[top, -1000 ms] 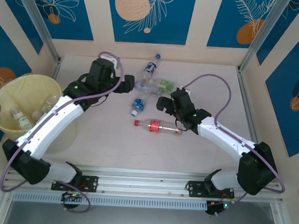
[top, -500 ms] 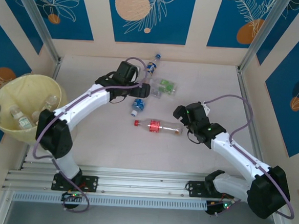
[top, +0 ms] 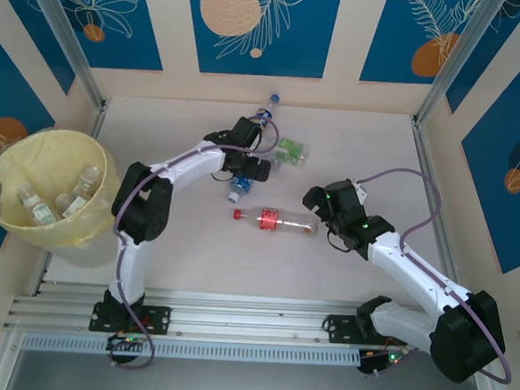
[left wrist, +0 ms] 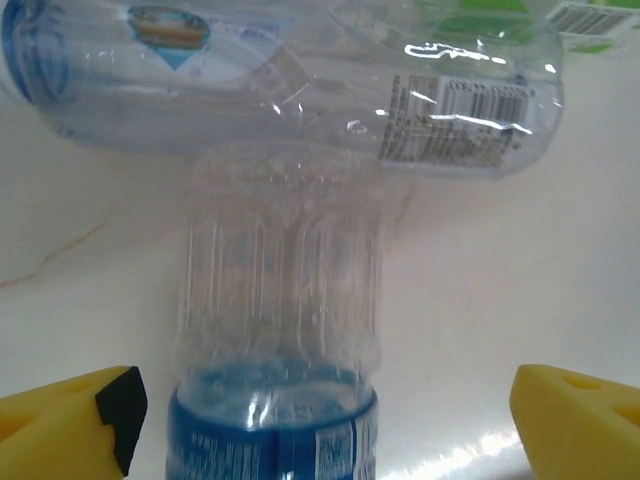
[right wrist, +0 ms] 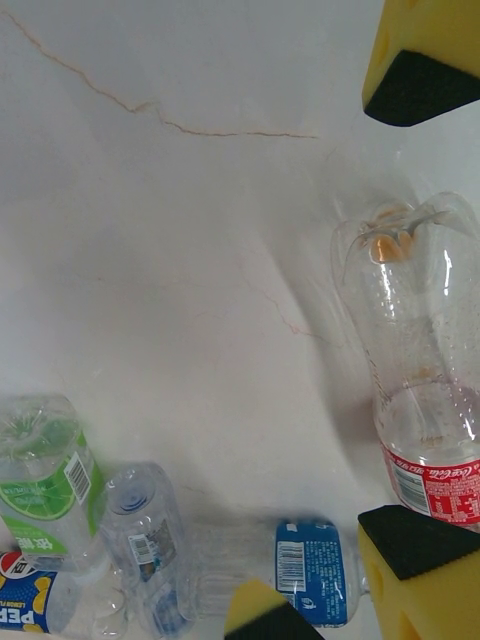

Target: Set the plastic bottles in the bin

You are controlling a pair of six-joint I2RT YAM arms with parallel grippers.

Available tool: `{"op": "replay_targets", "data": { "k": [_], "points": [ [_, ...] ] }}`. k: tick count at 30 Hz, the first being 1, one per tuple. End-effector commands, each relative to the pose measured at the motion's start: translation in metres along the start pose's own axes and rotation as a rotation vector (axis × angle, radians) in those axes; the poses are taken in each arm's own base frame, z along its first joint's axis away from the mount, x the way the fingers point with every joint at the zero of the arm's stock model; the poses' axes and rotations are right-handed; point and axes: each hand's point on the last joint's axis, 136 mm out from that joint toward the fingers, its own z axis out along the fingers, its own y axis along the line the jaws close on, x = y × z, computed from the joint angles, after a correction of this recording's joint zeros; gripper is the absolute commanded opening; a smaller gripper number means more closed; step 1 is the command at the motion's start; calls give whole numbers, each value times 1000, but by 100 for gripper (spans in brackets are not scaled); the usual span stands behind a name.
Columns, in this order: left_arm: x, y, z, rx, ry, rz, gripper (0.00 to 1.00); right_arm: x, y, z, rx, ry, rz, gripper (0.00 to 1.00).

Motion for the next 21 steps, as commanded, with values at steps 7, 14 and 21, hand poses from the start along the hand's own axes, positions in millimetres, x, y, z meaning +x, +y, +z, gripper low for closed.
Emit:
{"op": "replay_targets", "data": {
  "k": [7, 14, 21],
  "points": [
    [5, 8, 32, -102, 42, 50, 83, 1, -8, -8, 15, 4, 108, 100],
    [13, 13, 46, -127, 67, 69, 80, 2, -9, -7, 15, 6, 122, 99],
    [10, 10, 41, -115, 55, 77, 70, 0, -10, -7, 19, 0, 126, 100]
  ]
}}
